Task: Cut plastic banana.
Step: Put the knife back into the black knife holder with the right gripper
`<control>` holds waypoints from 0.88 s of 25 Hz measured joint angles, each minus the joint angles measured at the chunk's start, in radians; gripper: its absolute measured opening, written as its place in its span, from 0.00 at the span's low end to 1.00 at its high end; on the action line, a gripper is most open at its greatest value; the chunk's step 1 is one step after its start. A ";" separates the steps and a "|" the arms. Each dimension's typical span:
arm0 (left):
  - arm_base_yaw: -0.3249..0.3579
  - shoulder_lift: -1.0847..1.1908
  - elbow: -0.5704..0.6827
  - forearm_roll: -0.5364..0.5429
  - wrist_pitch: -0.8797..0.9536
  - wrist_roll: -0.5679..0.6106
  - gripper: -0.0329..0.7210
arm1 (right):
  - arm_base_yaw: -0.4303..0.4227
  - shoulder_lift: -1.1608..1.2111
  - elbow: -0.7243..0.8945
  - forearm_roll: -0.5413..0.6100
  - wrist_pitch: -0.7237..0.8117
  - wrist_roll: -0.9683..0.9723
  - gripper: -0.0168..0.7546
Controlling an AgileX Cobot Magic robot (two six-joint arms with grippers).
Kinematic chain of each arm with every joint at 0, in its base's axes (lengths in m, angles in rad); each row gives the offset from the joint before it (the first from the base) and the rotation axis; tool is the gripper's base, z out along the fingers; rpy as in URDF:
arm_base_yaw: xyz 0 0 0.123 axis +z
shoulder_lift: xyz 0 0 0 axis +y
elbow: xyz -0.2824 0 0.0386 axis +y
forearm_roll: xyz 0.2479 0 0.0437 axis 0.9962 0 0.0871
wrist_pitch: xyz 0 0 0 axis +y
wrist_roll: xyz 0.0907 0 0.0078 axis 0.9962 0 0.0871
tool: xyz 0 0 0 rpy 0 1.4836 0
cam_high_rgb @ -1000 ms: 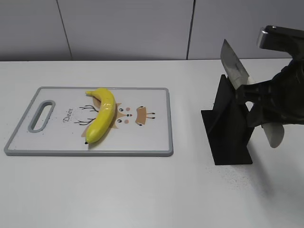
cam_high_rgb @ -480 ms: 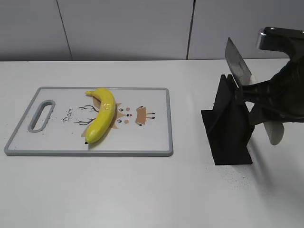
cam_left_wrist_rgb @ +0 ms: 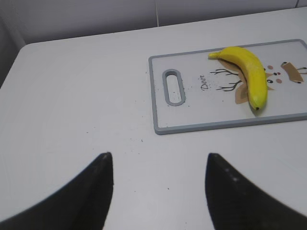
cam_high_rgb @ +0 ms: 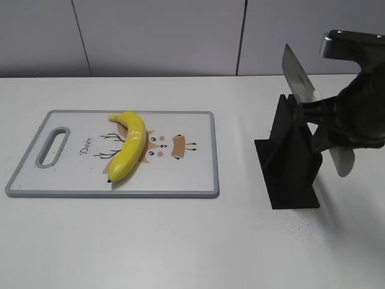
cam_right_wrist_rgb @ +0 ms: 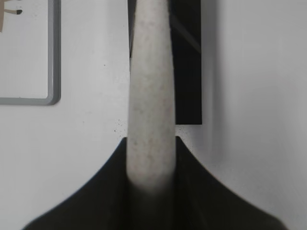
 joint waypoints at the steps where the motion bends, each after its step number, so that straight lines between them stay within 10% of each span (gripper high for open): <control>1: 0.000 0.000 0.000 0.000 0.000 0.000 0.82 | 0.000 0.000 -0.010 0.000 0.005 -0.003 0.26; 22: 0.000 0.000 0.000 0.000 0.000 0.000 0.82 | 0.000 0.095 -0.024 0.003 0.033 -0.029 0.26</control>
